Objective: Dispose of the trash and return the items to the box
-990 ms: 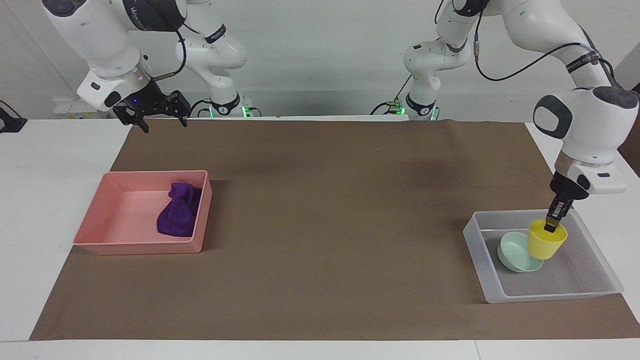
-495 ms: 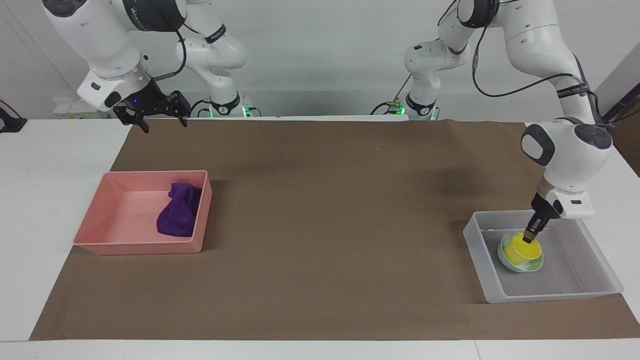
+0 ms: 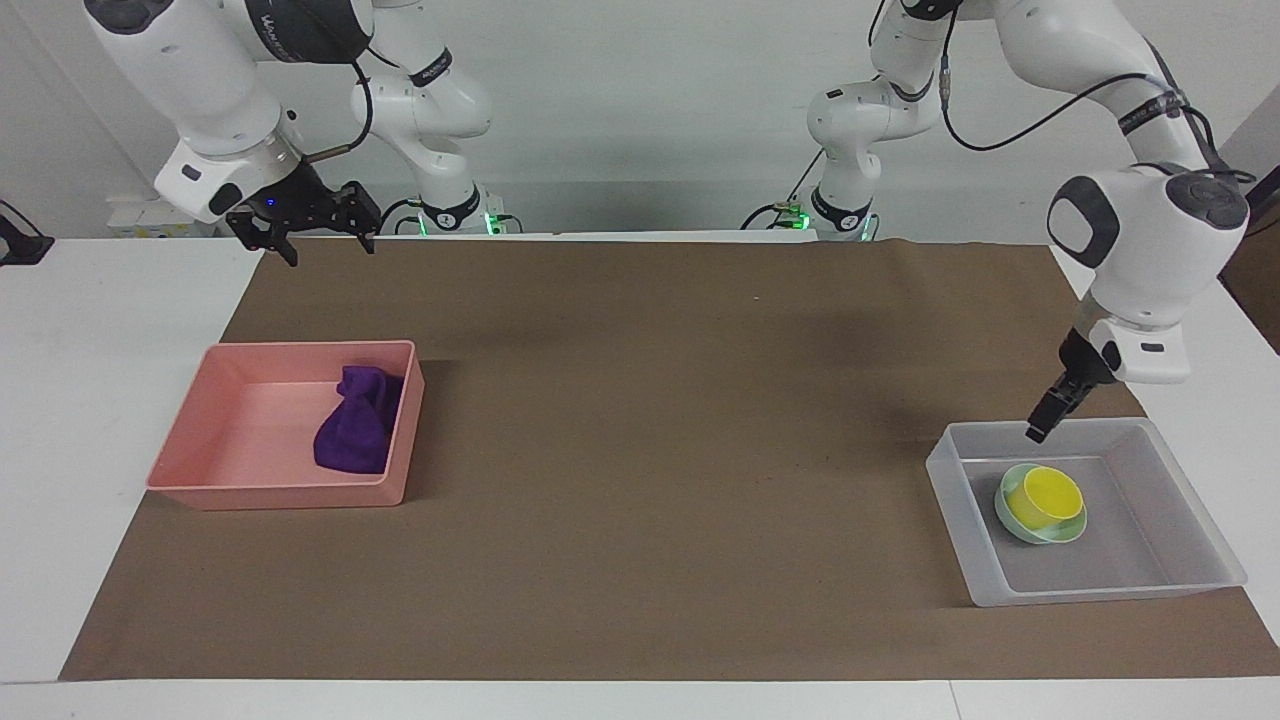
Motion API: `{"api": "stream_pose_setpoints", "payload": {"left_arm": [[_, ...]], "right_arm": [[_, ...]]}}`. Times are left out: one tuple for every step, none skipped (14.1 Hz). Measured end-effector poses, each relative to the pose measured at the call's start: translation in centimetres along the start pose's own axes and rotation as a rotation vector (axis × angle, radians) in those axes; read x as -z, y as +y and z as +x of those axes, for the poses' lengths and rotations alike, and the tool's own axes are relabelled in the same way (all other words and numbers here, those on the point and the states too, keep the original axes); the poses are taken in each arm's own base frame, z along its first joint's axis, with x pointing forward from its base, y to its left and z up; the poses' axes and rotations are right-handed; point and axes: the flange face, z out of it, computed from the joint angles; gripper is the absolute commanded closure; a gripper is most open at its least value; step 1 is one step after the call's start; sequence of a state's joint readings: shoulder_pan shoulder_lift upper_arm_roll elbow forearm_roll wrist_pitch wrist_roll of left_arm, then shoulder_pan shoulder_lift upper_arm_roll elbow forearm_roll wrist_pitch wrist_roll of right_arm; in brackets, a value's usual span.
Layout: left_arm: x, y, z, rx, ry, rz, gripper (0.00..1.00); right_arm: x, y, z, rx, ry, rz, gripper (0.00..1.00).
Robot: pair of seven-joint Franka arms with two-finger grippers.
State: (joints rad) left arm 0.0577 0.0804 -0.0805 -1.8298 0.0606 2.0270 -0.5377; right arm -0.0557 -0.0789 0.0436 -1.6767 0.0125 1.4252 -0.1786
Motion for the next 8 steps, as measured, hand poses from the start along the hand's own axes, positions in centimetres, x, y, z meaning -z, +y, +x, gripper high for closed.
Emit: {"api": "stream_pose_setpoints", "payload": {"left_arm": [[2.1,0.3,-1.6,-0.034,-0.022,0.016,0.0],[4.1,0.7,-3.3,-0.085,-0.043,0.03,0.0],[5.9,1.2,-5.1,-0.147,-0.065,0.044,0.0],[7.6,1.3,-6.9,-0.221,-0.093,0.06,0.0],[9.0,1.0,-8.3,-0.294,-0.125,0.076,0.0],[10.3,0.3,-9.4,-0.371,-0.159,0.089,0.0],[11.4,-0.5,-10.0,-0.439,-0.179,0.091,0.0],[12.1,-1.2,-10.1,-0.493,-0.181,0.085,0.0]], "right_arm": [[0.0,0.0,0.0,0.0,0.0,0.0,0.01],[0.0,0.0,0.0,0.0,0.0,0.0,0.01],[0.0,0.0,0.0,0.0,0.0,0.0,0.01],[0.0,0.0,0.0,0.0,0.0,0.0,0.01],[0.0,0.0,0.0,0.0,0.0,0.0,0.01],[0.0,0.0,0.0,0.0,0.0,0.0,0.01],[0.0,0.0,0.0,0.0,0.0,0.0,0.01],[0.0,0.0,0.0,0.0,0.0,0.0,0.01]]}}
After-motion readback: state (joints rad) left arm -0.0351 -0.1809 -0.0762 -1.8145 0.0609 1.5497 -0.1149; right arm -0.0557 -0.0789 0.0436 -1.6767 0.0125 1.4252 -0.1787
